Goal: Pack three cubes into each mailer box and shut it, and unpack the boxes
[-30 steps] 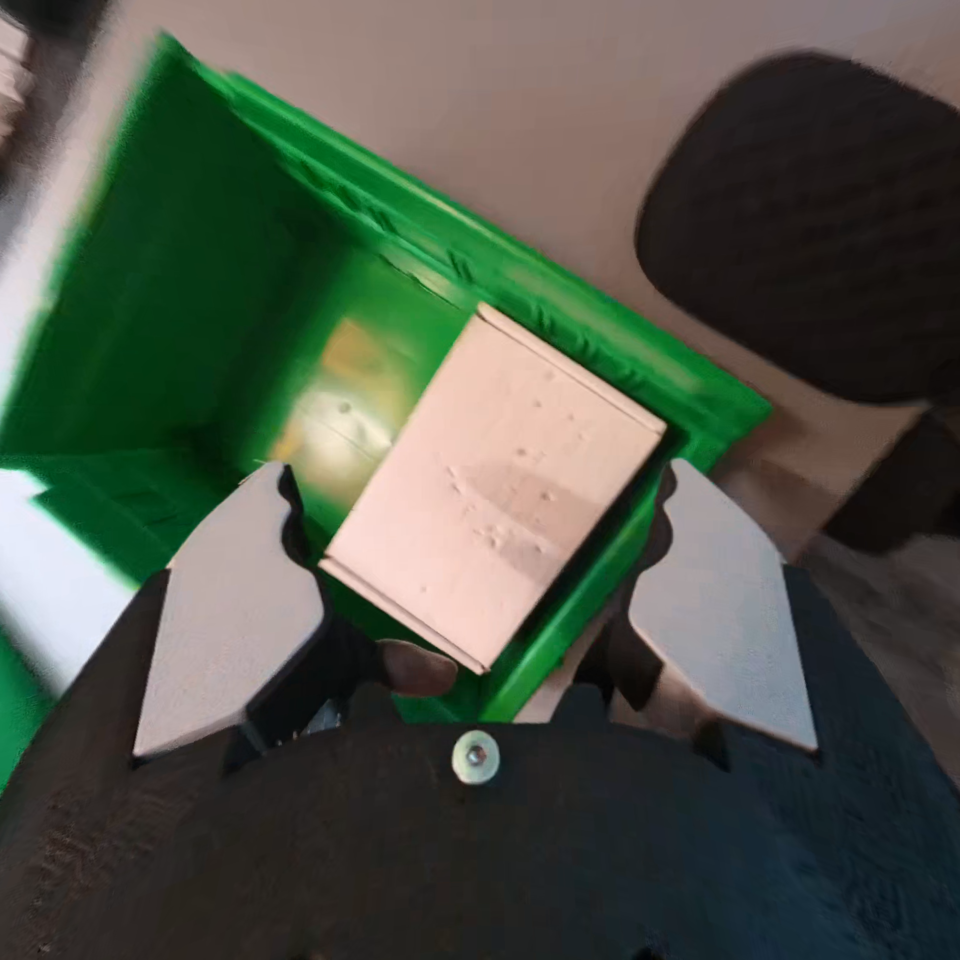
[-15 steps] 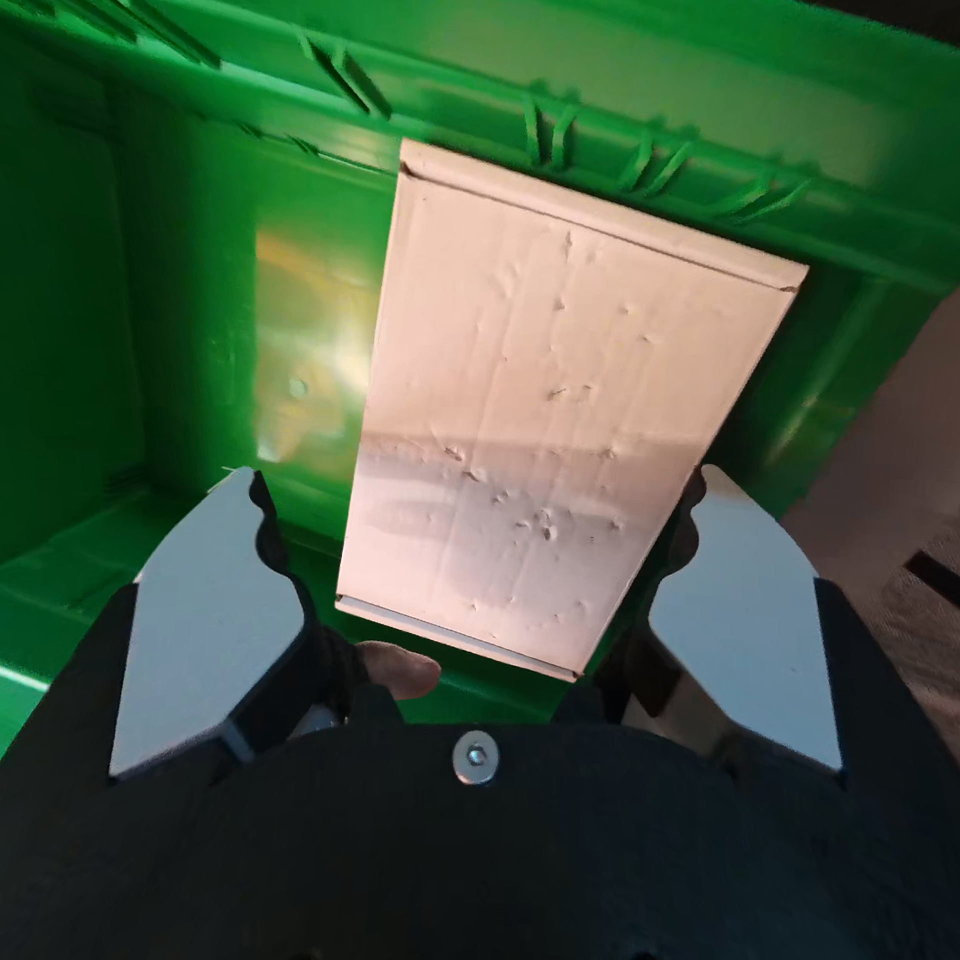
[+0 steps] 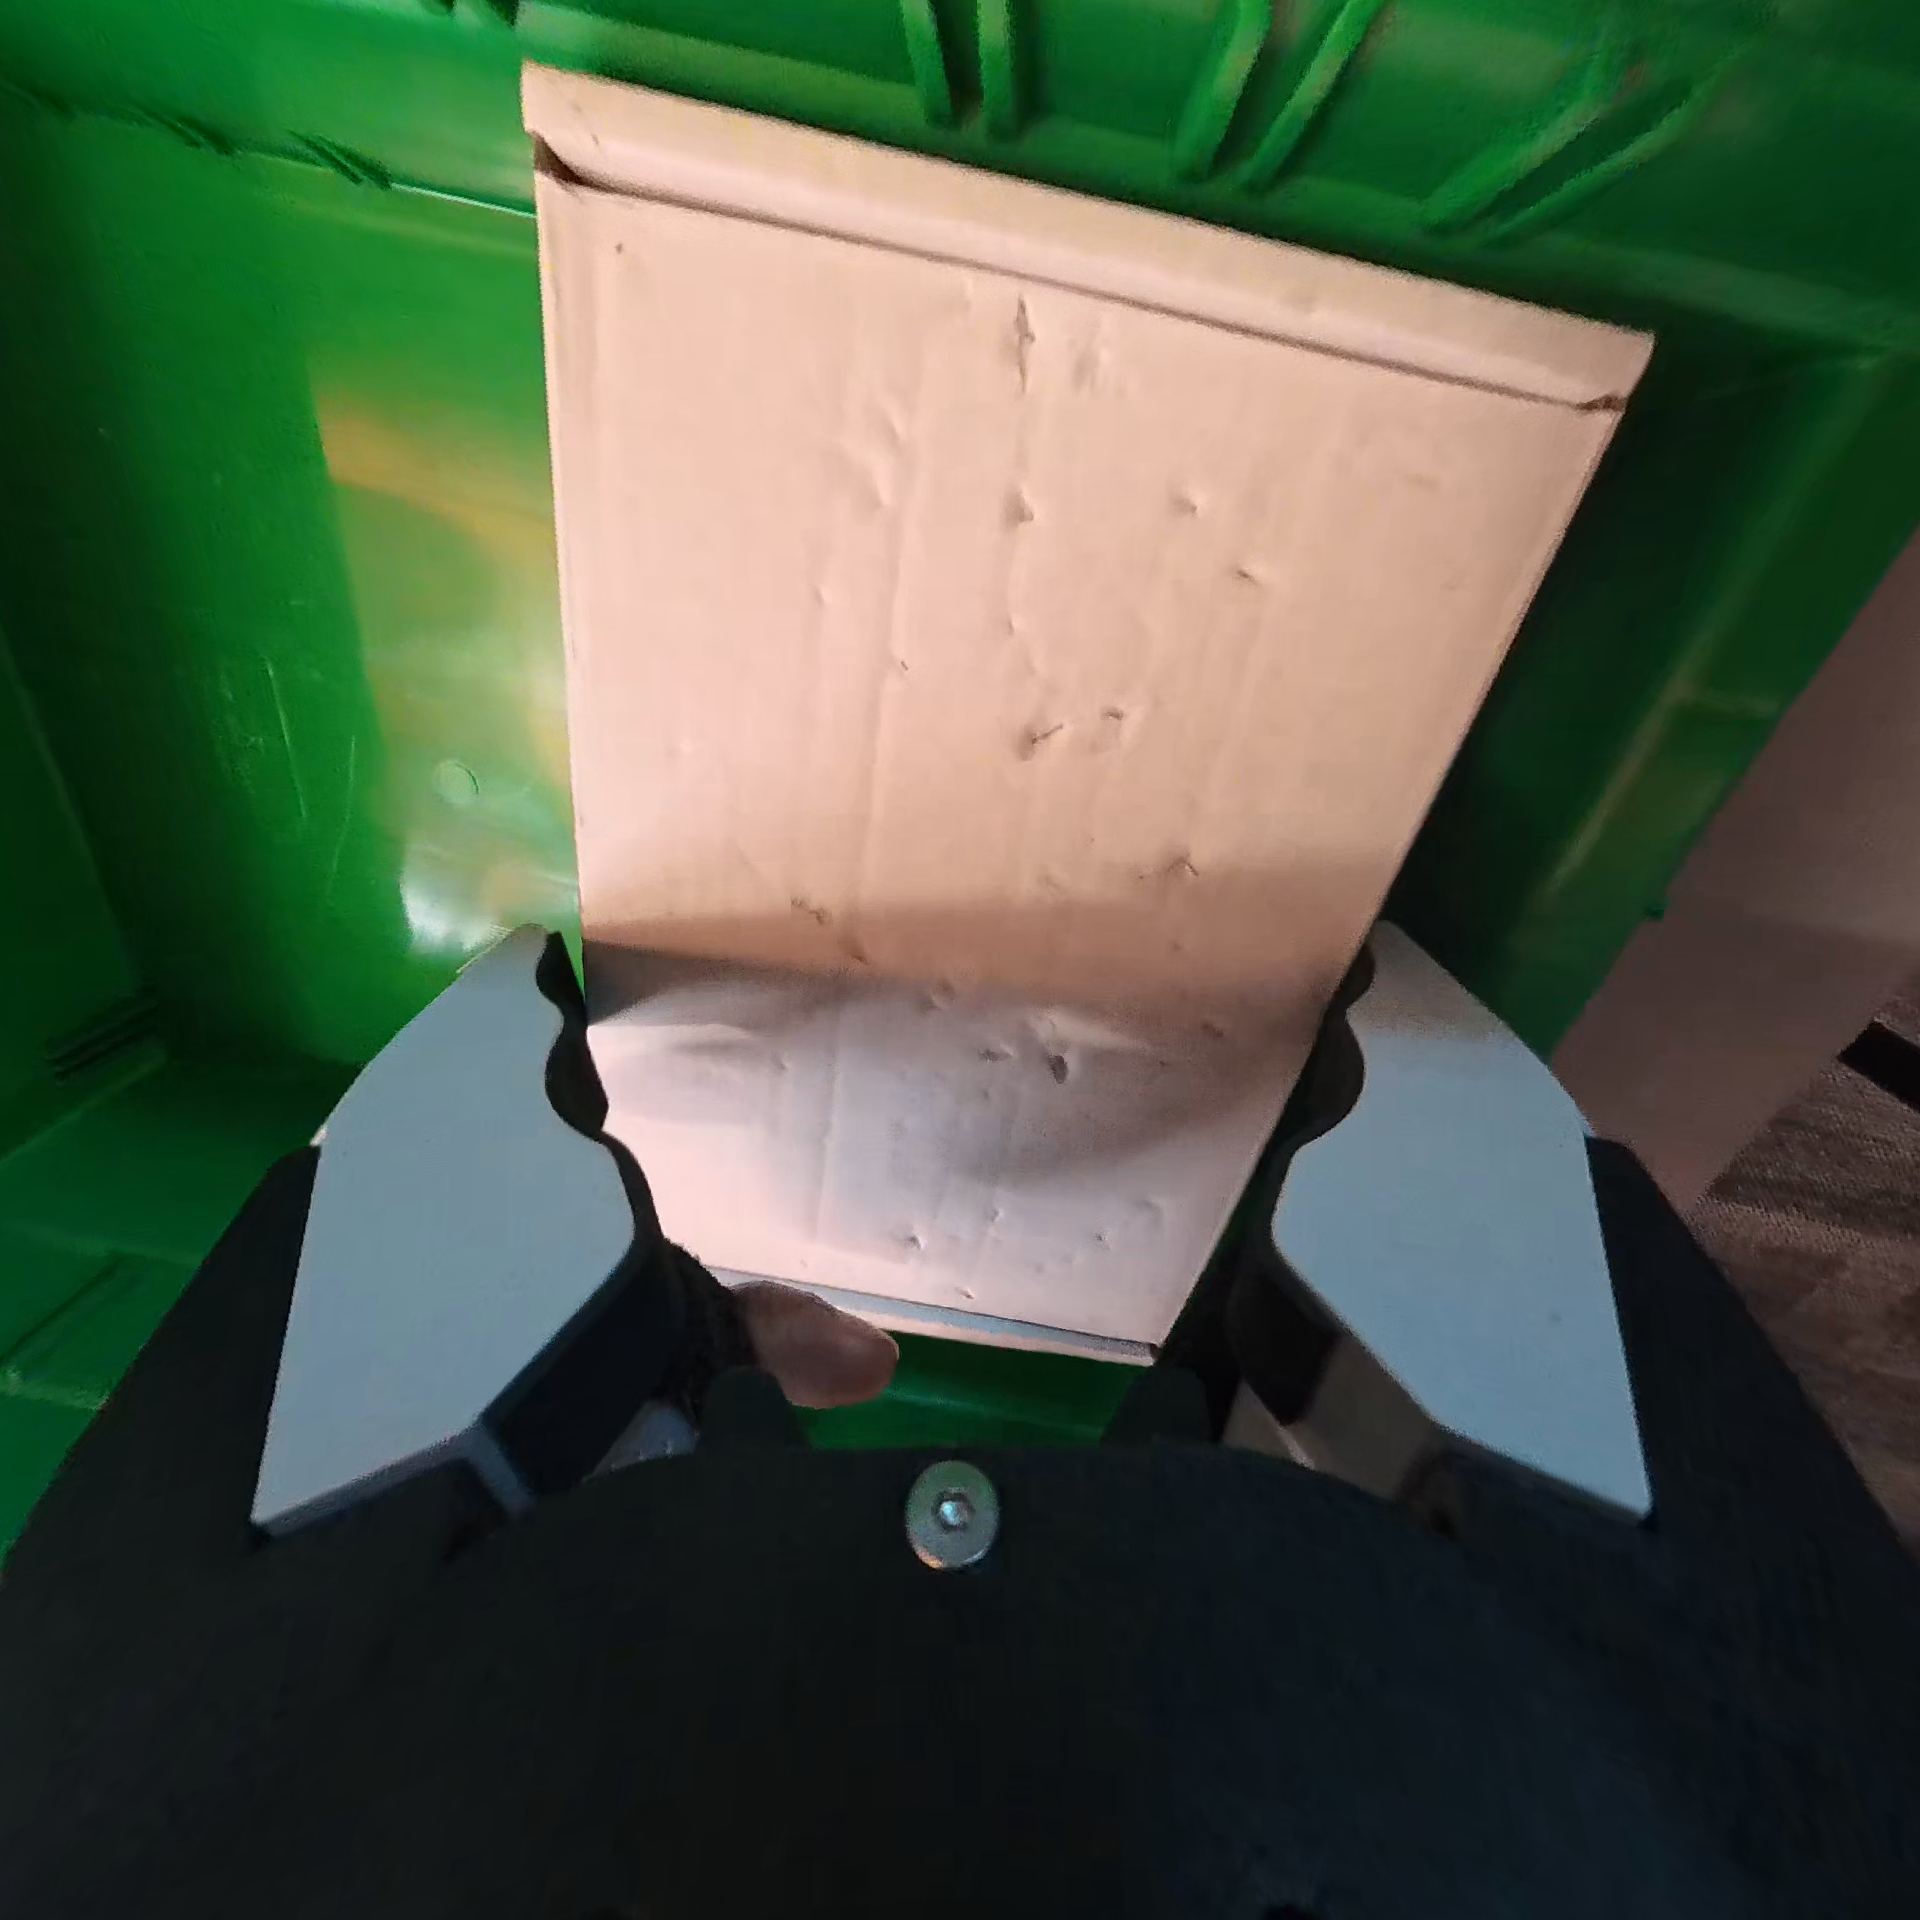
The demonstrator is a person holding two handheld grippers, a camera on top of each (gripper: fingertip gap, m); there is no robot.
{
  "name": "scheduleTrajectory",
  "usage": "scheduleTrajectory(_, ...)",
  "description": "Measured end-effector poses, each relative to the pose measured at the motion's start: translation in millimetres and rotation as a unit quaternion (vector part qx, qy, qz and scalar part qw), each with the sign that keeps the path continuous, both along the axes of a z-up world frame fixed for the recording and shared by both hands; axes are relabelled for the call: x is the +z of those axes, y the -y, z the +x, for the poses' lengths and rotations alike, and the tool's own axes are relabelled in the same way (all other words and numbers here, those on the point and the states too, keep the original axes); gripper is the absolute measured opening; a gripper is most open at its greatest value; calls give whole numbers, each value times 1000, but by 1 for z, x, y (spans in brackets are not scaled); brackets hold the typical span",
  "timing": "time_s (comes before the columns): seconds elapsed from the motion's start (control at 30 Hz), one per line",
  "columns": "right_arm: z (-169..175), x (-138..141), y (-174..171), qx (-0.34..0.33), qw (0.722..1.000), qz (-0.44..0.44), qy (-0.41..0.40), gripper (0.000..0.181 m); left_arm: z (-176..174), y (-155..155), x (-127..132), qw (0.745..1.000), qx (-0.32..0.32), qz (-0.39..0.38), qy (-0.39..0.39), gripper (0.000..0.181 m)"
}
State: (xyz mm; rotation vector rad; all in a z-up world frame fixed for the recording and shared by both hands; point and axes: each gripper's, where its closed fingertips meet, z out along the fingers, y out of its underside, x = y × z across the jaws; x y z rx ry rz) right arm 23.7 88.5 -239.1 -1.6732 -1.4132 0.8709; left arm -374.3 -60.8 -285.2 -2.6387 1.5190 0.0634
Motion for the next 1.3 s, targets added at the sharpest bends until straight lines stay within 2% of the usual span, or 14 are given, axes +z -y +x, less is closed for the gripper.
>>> scheduleTrajectory(0.17,4,-2,-2,-4,1000,7,-1,146,4,-3,7,1000,-5,25,9,130)
scheduleTrajectory(0.4,5,-5,-3,-6,1000,-5,-5,143,-4,-10,49,994,18,105,-14,129)
scheduleTrajectory(0.57,3,-12,-1,0,1000,1,11,141,1,-22,88,984,29,171,-35,129)
scheduleTrajectory(0.7,2,-10,1,0,1000,-6,4,141,22,-43,129,969,26,242,-54,129)
scheduleTrajectory(0.8,3,-7,-1,-5,1000,-11,-2,141,46,-61,153,963,26,268,-26,129)
scheduleTrajectory(0.9,5,-3,-1,-6,1000,-7,-13,140,57,-78,177,957,20,286,-47,129)
scheduleTrajectory(0.97,5,0,-1,-8,1000,-9,-20,140,69,-86,181,961,16,275,-38,129)
scheduleTrajectory(1.07,4,4,1,-3,1000,-15,-26,141,66,-95,185,960,17,268,-83,129)
scheduleTrajectory(1.17,5,6,0,-3,999,-12,-34,139,72,-100,193,958,19,275,-82,129)
scheduleTrajectory(1.3,5,2,0,-2,1000,-15,-26,140,102,-109,199,956,14,286,-58,129)
